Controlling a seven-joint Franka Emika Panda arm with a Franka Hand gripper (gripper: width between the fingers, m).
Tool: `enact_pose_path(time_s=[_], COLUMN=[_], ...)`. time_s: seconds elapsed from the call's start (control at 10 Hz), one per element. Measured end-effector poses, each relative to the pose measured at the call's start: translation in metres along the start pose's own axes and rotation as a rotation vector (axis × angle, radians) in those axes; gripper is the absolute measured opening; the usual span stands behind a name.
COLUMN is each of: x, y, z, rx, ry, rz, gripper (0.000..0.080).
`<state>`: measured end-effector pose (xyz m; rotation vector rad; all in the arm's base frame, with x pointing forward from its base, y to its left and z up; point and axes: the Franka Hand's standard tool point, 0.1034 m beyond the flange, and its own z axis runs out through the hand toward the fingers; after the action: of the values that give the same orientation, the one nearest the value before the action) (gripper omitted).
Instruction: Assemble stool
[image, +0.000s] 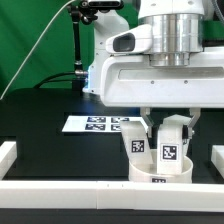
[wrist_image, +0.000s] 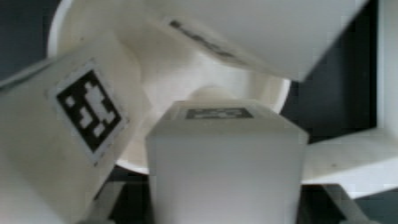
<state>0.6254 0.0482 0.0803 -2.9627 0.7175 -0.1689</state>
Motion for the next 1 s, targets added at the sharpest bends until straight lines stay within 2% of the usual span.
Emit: enact_pose_path(time_s=[0.1, 0.7, 1.0], x=[-0.0006, 0.0004, 0.0044], y=[-0.0006, -0.0009, 0.0037], z=[-0.0006, -0.0008, 0.0], rx=[0.01, 0.012, 0.05], ry=[-0.007, -0.003, -0.014], rz=[0.113, 0.449, 0.763], gripper=[0.0337, 0.0337, 0.0337])
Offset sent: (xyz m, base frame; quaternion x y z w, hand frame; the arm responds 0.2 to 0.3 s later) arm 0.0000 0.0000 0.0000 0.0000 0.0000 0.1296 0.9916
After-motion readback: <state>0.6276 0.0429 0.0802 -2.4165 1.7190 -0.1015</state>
